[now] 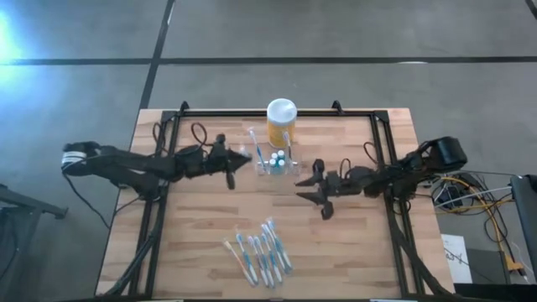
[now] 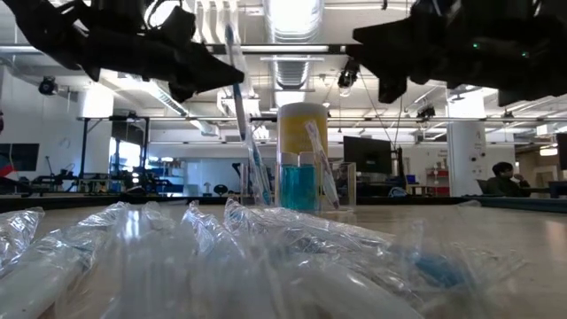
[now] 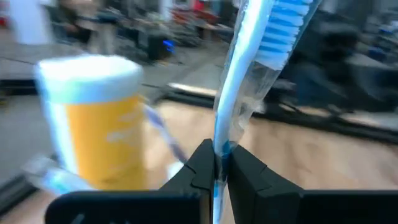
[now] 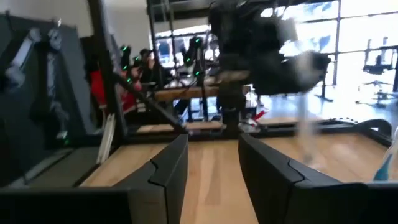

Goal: Pick & Place toothbrushing station
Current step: Put the blue toothbrush into the transparent organizer

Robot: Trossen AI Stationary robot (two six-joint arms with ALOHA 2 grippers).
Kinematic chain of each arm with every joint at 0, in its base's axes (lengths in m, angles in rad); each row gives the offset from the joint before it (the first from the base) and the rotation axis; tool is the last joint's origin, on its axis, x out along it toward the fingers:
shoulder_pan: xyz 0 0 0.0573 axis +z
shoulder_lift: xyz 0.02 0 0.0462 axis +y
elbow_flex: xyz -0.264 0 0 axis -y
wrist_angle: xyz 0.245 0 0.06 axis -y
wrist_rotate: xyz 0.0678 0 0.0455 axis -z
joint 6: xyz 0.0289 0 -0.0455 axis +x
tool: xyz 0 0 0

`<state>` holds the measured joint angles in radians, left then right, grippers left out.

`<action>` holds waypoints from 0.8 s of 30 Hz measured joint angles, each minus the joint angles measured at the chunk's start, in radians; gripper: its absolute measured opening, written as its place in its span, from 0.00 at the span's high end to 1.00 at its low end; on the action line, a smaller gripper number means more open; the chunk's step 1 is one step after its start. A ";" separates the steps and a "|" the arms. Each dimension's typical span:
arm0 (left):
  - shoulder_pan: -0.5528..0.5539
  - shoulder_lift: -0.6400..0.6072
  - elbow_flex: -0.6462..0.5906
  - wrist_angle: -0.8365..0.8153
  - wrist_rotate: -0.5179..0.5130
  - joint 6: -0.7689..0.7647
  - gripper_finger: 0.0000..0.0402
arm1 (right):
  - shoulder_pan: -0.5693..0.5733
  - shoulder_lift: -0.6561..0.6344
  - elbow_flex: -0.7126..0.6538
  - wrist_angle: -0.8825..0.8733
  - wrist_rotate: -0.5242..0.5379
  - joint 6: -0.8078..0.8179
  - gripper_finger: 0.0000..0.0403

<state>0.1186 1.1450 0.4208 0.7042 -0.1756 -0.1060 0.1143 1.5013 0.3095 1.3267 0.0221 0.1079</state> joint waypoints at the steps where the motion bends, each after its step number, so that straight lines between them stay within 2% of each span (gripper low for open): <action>1: 0.007 0.005 0.004 0.009 -0.033 0.001 0.94 | 0.005 -0.013 -0.011 0.002 0.000 -0.021 0.67; 3: 0.021 0.030 0.007 0.036 -0.071 -0.009 0.94 | 0.006 -0.041 -0.026 0.016 0.001 -0.052 0.68; 7: 0.038 0.102 0.007 0.098 -0.079 -0.105 0.94 | 0.006 -0.090 -0.055 0.011 0.003 -0.055 0.70; 15: 0.047 0.281 -0.004 0.280 -0.125 -0.177 0.94 | 0.006 -0.105 -0.074 0.014 0.004 -0.051 0.73; 18: 0.046 0.339 -0.019 0.315 -0.178 -0.185 0.94 | 0.006 -0.105 -0.070 0.014 0.004 -0.050 0.73; 24: 0.049 0.438 -0.070 0.525 -0.196 -0.200 0.94 | 0.006 -0.101 -0.057 0.004 0.004 -0.048 0.74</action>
<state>0.1679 1.5829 0.3504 1.2290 -0.3719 -0.3064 0.1204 1.4007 0.2525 1.3303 0.0257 0.0601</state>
